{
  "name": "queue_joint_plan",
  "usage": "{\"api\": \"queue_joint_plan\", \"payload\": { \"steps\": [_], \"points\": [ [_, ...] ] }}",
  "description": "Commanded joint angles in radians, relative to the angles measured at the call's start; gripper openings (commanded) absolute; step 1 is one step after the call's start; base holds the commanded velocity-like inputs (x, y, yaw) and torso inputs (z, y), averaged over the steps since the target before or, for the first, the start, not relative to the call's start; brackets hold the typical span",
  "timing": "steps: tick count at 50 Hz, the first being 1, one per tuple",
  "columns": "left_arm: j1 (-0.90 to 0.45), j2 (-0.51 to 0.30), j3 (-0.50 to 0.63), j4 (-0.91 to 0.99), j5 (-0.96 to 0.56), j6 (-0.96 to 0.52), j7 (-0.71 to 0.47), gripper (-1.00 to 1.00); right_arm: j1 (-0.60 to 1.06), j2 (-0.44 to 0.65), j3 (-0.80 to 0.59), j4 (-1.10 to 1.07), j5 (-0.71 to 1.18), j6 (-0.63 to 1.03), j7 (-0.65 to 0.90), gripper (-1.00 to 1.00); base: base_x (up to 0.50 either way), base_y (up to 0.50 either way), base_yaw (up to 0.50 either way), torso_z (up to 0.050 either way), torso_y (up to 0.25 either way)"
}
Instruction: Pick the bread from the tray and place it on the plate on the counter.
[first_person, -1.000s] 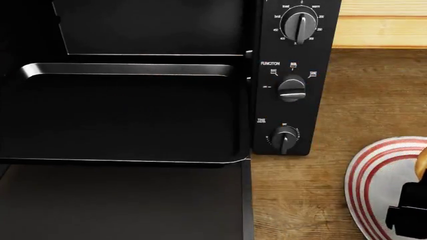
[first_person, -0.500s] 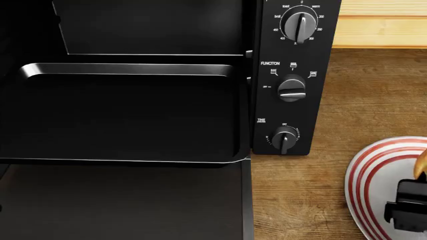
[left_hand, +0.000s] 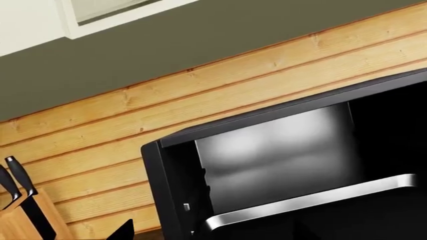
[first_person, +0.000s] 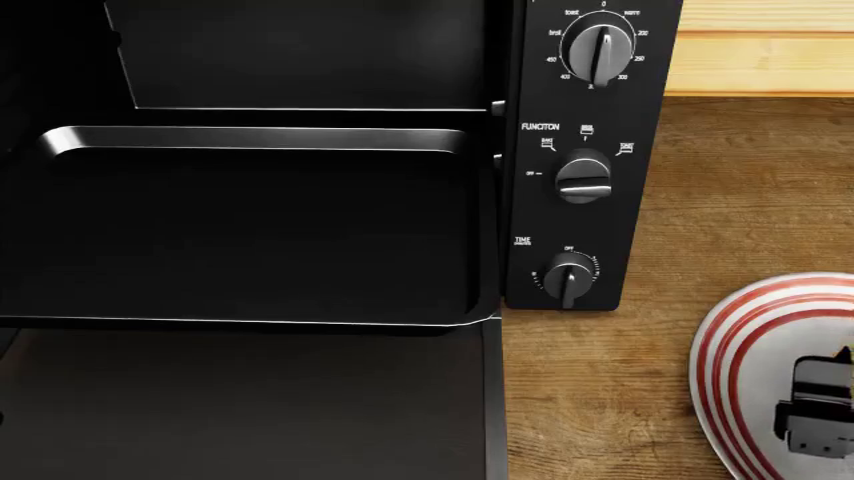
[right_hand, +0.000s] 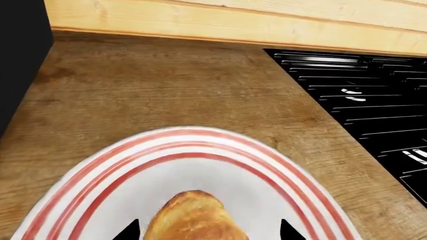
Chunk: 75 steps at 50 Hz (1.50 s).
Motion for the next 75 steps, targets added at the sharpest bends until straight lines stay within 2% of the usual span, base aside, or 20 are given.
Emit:
{"api": "queue_joint_plan", "payload": {
  "steps": [1, 11, 17, 29, 48, 55, 60, 65, 75],
  "points": [
    [0.009, -0.005, 0.002, -0.002, 0.003, 0.010, -0.001, 1.00, 0.001, 0.008, 0.009, -0.020, -0.021, 0.007, 0.012, 1.00, 0.00, 0.00, 0.00, 0.000, 0.000],
    [0.023, -0.013, -0.001, 0.002, 0.004, 0.022, -0.004, 1.00, -0.014, 0.053, 0.045, -0.129, 0.005, 0.000, 0.071, 1.00, 0.00, 0.00, 0.00, 0.000, 0.000],
    [0.022, -0.008, 0.006, -0.004, 0.010, 0.027, -0.001, 1.00, -0.008, 0.115, 0.092, -0.293, 0.053, 0.003, 0.144, 1.00, 0.00, 0.00, 0.00, 0.000, 0.000],
    [0.027, -0.013, 0.005, -0.006, 0.010, 0.039, 0.001, 1.00, 0.009, 0.172, 0.131, -0.509, 0.124, 0.016, 0.236, 1.00, 0.00, 0.00, 0.00, 0.000, 0.000],
    [0.048, -0.015, 0.009, -0.010, 0.026, 0.059, 0.002, 1.00, -0.115, 0.341, 0.284, -0.803, 0.237, -0.099, 0.418, 1.00, 0.00, 0.00, 0.00, 0.000, 0.000],
    [0.058, -0.020, 0.005, -0.007, 0.025, 0.067, 0.000, 1.00, -0.014, 0.365, 0.285, -0.886, 0.346, -0.072, 0.485, 1.00, 0.00, 0.00, 0.00, 0.000, 0.000],
    [0.062, -0.020, 0.009, -0.006, 0.030, 0.071, -0.001, 1.00, 0.136, 0.282, 0.297, -0.890, 0.452, 0.068, 0.499, 1.00, 0.00, 0.00, 0.00, 0.000, 0.000],
    [0.066, -0.021, 0.010, -0.009, 0.035, 0.076, 0.002, 1.00, 0.211, 0.082, 0.477, -0.890, 0.646, 0.356, 0.588, 1.00, 0.00, 0.00, 0.00, 0.000, 0.000],
    [0.044, -0.014, 0.027, -0.013, 0.032, 0.069, 0.004, 1.00, 0.334, -0.058, 0.543, -0.889, 0.907, 0.527, 0.761, 1.00, 0.00, 0.00, 0.00, 0.000, 0.000]
  ]
}}
